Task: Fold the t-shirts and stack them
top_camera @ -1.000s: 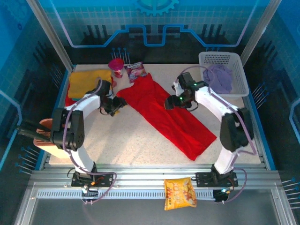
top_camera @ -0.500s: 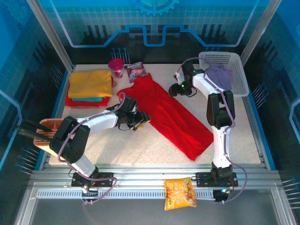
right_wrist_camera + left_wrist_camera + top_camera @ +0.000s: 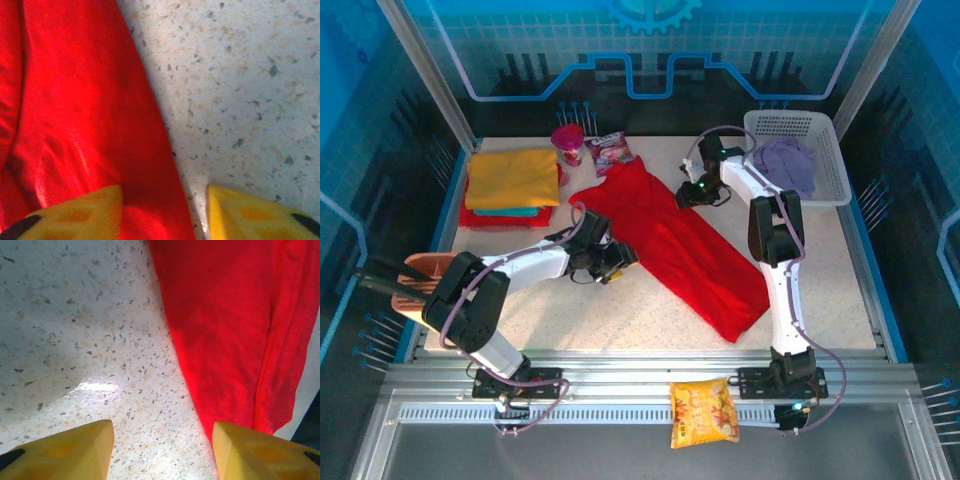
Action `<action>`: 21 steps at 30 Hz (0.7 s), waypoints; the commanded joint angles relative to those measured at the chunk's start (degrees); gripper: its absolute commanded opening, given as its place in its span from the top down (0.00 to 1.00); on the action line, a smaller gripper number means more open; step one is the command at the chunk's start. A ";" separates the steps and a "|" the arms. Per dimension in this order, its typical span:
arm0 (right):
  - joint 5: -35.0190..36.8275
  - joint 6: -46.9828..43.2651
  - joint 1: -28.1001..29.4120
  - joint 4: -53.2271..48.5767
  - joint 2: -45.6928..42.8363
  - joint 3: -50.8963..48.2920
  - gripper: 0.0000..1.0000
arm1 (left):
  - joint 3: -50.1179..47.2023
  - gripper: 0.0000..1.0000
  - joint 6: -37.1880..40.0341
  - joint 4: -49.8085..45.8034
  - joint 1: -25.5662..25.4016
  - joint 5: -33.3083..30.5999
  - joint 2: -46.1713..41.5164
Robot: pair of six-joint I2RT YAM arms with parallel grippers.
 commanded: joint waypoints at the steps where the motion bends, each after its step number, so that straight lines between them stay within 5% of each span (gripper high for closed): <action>1: -3.71 -0.61 2.22 -1.23 1.38 -1.43 0.66 | -1.17 0.45 -1.25 -0.09 -0.58 -0.45 -1.37; 7: -4.58 0.96 2.51 -0.07 0.48 -1.94 0.78 | -2.90 0.45 -1.63 0.99 -1.07 -0.93 -1.81; 12: 0.53 3.61 2.28 -1.00 0.79 -0.27 1.00 | -3.35 0.46 -1.63 1.18 -1.06 -1.09 -2.43; 21: 8.07 24.42 -4.66 7.00 -10.24 -14.85 1.00 | -1.02 0.45 -1.14 0.82 -2.09 0.17 -0.59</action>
